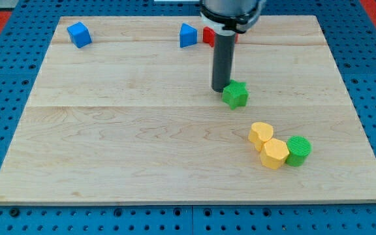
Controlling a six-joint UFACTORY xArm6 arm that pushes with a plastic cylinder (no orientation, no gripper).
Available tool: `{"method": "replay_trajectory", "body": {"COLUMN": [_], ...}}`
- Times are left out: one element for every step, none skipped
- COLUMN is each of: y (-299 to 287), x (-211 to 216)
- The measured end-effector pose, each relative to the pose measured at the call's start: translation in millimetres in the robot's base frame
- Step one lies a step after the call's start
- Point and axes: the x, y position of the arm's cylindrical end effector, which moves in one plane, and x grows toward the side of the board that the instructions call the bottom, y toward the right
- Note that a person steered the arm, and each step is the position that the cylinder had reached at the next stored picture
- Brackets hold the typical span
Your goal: Move the green star towards top of green circle
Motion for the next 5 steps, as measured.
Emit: {"method": "replay_trajectory", "body": {"y": [19, 39, 67, 90, 91], "x": [15, 27, 27, 28, 52]}}
